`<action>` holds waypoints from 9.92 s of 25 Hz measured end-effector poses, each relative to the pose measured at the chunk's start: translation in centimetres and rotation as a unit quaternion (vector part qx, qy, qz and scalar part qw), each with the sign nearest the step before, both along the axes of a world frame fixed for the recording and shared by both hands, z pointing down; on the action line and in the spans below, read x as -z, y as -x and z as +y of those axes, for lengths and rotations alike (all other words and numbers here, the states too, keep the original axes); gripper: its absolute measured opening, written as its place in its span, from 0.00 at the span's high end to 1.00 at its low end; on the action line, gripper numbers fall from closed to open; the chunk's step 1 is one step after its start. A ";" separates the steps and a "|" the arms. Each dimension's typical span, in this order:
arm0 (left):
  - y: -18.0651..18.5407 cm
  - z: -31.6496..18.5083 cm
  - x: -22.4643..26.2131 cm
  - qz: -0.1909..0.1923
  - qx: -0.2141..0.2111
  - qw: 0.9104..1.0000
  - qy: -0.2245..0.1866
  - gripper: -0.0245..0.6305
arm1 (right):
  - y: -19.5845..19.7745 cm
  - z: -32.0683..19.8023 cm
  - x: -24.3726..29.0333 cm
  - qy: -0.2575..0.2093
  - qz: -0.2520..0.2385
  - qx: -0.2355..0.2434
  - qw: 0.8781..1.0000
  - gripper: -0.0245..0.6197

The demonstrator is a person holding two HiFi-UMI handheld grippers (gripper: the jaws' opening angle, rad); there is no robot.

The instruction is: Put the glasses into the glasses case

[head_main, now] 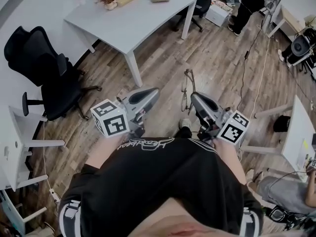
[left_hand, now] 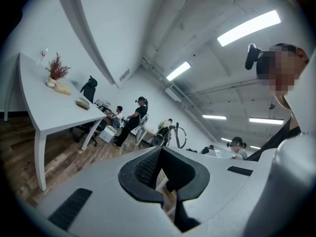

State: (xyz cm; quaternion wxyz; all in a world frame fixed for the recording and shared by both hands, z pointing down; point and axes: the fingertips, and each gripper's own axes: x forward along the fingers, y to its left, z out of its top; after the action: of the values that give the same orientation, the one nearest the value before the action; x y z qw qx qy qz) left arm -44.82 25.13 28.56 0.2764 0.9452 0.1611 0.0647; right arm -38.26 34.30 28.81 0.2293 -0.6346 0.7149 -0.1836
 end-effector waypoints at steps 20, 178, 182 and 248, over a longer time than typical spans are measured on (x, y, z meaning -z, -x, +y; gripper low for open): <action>-26.3 -0.8 -2.9 -0.049 0.040 0.998 -0.004 0.95 | -25.9 -1.6 -1.9 0.037 0.003 0.015 0.999 0.93; -61.8 -64.7 -14.9 -0.151 0.426 0.881 0.136 0.95 | -65.6 -72.5 -25.4 0.292 0.331 0.515 0.735 0.93; -61.5 -64.9 -15.0 -0.149 0.431 0.879 0.138 0.95 | -65.7 -72.7 -25.6 0.303 0.328 0.514 0.732 0.93; -46.0 -34.6 -1.1 -0.039 0.309 0.950 0.011 0.95 | -48.2 -40.4 0.0 0.011 0.166 0.278 0.946 0.94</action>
State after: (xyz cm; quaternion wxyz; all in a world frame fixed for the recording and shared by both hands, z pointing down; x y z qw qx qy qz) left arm 1.19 -9.48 29.62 0.2992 0.9424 -0.1494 0.0108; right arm 9.89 -6.08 28.82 0.0406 -0.4348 0.8887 -0.1395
